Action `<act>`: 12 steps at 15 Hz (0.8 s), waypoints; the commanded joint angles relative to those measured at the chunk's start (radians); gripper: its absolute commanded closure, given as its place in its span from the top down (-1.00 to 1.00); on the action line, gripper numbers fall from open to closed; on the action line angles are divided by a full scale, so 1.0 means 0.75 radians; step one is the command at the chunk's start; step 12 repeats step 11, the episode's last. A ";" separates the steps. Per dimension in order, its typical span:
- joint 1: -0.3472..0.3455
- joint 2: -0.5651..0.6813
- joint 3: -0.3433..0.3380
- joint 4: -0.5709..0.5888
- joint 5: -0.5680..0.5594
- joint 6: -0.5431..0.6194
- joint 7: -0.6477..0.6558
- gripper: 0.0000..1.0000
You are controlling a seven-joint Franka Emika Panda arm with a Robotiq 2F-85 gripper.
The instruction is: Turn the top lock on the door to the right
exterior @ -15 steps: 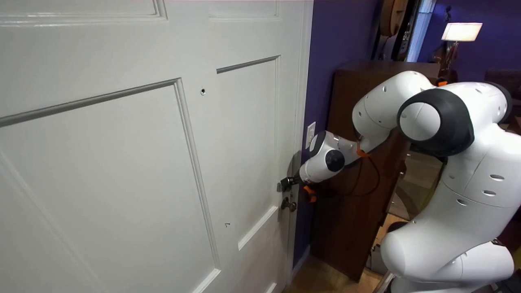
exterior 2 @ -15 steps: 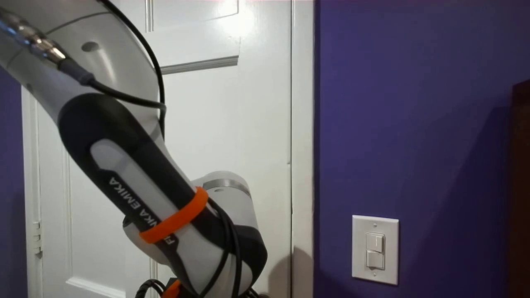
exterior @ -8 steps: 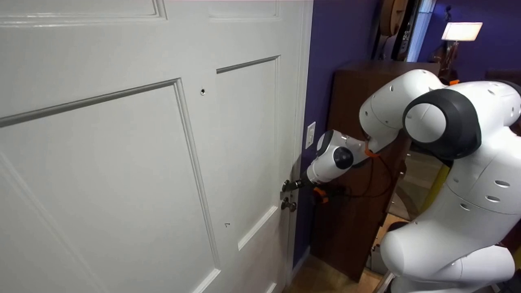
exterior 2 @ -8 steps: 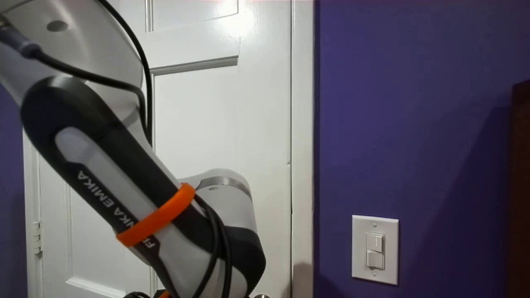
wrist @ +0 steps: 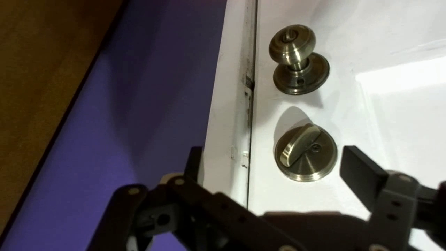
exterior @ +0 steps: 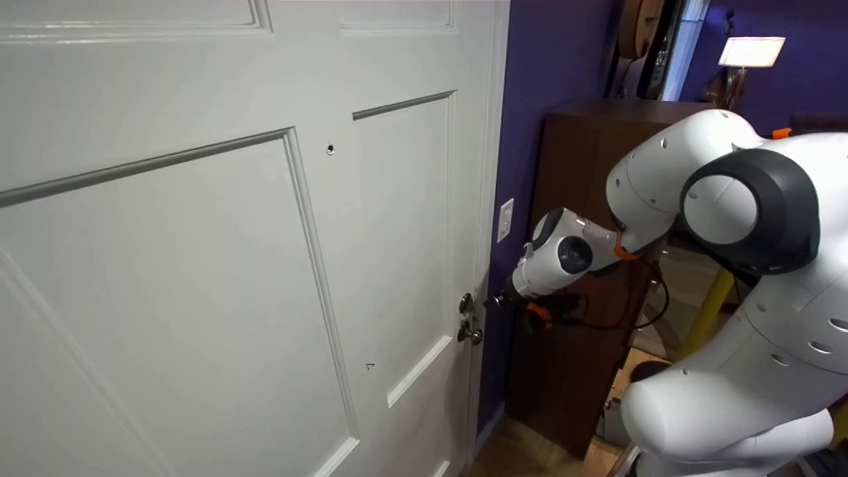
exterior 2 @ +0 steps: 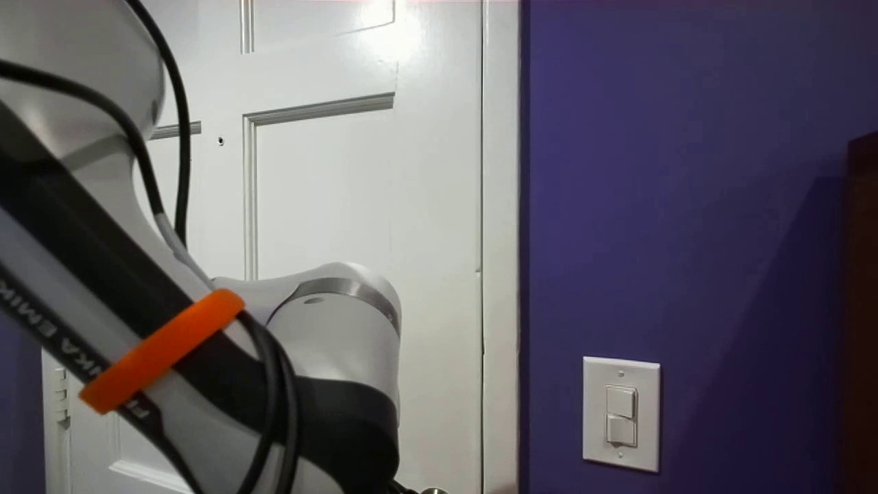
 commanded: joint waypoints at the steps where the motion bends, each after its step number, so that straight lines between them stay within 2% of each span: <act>1: -0.074 -0.103 0.037 -0.061 -0.002 0.036 -0.051 1.00; 5: -0.143 -0.141 0.088 -0.070 0.007 0.059 -0.071 1.00; 6: -0.095 -0.072 0.050 -0.041 0.000 0.027 -0.053 1.00; 12: -0.118 -0.096 0.072 -0.051 0.000 0.030 -0.055 1.00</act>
